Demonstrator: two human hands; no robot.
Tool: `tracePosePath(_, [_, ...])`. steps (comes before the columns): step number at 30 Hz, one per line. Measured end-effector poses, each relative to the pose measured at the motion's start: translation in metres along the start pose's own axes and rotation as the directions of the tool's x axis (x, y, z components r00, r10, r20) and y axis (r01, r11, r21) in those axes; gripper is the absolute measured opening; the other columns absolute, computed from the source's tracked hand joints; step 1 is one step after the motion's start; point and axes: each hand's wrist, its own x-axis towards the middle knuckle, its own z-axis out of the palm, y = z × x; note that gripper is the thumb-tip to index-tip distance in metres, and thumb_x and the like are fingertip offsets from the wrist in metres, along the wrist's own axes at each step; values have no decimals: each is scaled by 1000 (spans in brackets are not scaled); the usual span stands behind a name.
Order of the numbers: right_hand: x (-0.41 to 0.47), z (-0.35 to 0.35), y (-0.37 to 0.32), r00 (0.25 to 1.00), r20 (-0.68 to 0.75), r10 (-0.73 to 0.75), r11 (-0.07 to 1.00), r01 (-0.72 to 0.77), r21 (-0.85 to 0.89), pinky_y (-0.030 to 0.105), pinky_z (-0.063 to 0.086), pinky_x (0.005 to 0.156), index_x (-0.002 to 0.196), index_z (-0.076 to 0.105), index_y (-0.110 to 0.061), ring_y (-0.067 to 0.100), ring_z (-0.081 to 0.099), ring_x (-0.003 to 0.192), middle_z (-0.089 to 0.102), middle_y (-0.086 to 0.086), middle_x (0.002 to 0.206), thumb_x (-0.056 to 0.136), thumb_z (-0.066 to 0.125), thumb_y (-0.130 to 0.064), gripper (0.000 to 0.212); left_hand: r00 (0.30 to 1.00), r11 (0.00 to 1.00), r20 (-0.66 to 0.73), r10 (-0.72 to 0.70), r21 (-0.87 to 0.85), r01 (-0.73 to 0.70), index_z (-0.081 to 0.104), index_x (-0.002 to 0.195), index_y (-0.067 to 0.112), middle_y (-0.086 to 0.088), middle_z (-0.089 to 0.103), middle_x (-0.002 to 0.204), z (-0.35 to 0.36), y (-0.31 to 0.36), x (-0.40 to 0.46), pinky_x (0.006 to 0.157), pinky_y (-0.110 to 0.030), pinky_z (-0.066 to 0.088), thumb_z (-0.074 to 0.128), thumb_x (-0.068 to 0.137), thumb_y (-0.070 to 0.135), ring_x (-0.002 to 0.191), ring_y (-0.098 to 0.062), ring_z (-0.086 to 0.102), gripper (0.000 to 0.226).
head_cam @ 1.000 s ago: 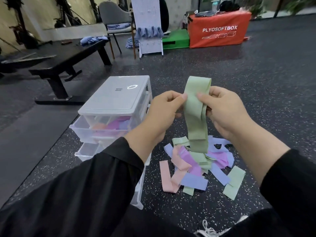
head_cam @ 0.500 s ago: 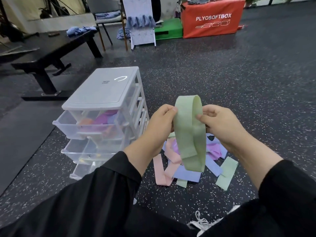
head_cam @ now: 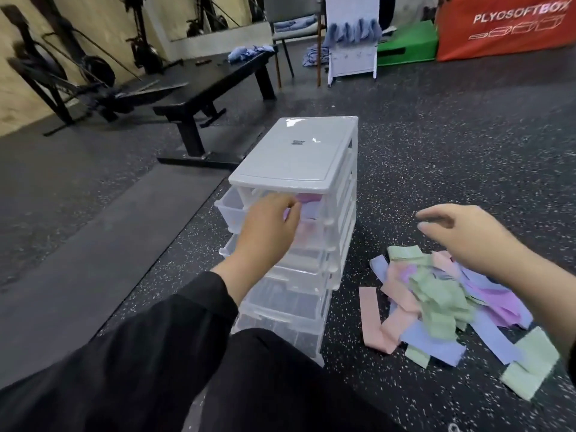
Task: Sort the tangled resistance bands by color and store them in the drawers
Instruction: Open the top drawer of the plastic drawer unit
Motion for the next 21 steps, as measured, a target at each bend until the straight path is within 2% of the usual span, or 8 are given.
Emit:
tracePosePath(1, [3,10,-18,997,21,-80,997,80,-14,21,48,74,111,68,-36,0,65,83,72,-7,112,96,64,-29,18,1000,999,-4,-9,52,9,70,98,12,-5,69,97,-9,-17,4,82,-42,45,53,103,22,96,-27,60,21])
tracePosePath(3, [9,28,-56,978,62,-201,979,203,-23,26,46,88,119,69,-33,9,63,101,69,-12,114,98,60,-32,23,998,988,36,-60,145,54,70,101,13,-4,70,100,-25,-40,14,81,-41,47,51,103,23,97,-26,60,22])
tracePosePath(6, [23,51,-109,928,130,-349,930,360,-74,31,48,91,123,67,-33,11,62,103,67,-12,114,101,53,-36,26,962,953,237,-138,297,64,70,112,13,-7,71,106,-39,-63,33,82,-38,48,44,107,32,100,-29,62,32])
tracePosePath(9, [43,76,-145,866,267,-423,853,480,-203,39,48,96,125,66,-29,20,62,110,68,-5,121,103,47,-33,29,860,918,476,-185,397,-22,64,131,20,-9,69,122,-43,-69,51,93,-38,49,32,110,43,113,-31,62,45])
tracePosePath(11, [59,93,-154,836,364,-411,809,518,-277,43,49,96,121,66,-30,25,62,111,67,-2,121,104,44,-33,28,791,903,567,-229,426,-44,61,135,16,-12,65,132,-41,-69,66,92,-34,44,28,111,41,119,-31,59,47])
tracePosePath(13, [71,107,-158,811,447,-378,765,546,-342,38,48,93,120,63,-31,26,61,112,65,0,122,104,41,-38,28,761,907,601,-244,420,-41,63,132,12,-13,64,134,-38,-68,80,92,-34,41,30,112,39,121,-31,58,47])
tracePosePath(16, [81,120,-159,782,534,-321,692,579,-431,33,41,93,130,56,-28,26,56,119,59,2,132,104,37,-48,37,692,902,655,-303,431,-13,62,134,10,-13,62,138,-33,-68,96,105,-41,41,32,112,37,128,-32,56,46])
tracePosePath(21, [93,133,-160,789,565,-243,714,540,-447,35,45,89,123,56,-24,25,57,105,61,2,126,101,34,-61,48,548,857,750,-371,504,-108,52,148,15,-7,47,156,-33,-65,109,116,-40,25,24,111,48,146,-27,40,57])
